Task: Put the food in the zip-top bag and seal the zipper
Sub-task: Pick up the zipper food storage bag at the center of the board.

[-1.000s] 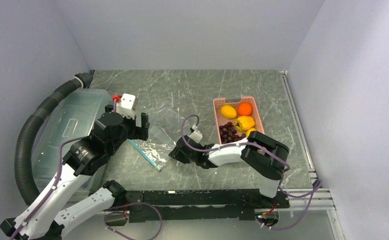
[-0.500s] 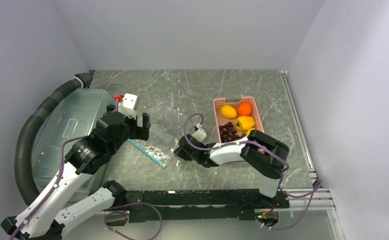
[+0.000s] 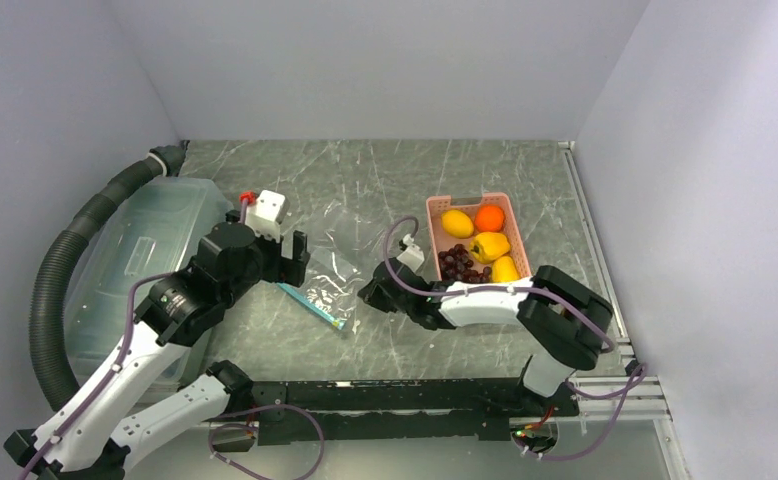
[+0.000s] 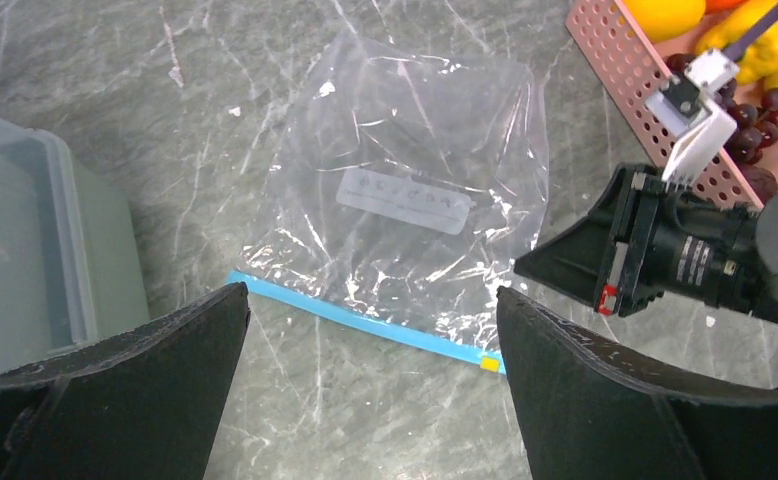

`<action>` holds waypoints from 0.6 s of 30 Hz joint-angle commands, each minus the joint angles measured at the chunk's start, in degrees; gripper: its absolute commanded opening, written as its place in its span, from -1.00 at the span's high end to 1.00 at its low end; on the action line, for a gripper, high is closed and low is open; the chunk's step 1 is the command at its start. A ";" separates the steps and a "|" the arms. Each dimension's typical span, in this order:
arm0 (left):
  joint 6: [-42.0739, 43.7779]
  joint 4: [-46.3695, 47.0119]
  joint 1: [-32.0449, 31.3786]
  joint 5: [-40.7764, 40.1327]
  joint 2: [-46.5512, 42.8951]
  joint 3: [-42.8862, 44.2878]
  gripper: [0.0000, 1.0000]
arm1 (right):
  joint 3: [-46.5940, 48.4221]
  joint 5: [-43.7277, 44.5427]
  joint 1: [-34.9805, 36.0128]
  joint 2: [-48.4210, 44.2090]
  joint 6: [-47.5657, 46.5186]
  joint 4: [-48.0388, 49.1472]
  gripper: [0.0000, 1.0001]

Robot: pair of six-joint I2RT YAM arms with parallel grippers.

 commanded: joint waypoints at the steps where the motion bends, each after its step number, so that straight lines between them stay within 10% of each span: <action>1: 1.61 3.35 -0.03 4.69 -0.49 -0.40 -0.98 | 0.35 -1.82 -1.57 -4.98 -5.30 -2.11 1.00; 18: 8.05 10.06 -0.01 22.79 -3.49 -4.94 -0.91 | 7.86 -14.76 -12.17 -19.16 -21.36 -18.73 1.00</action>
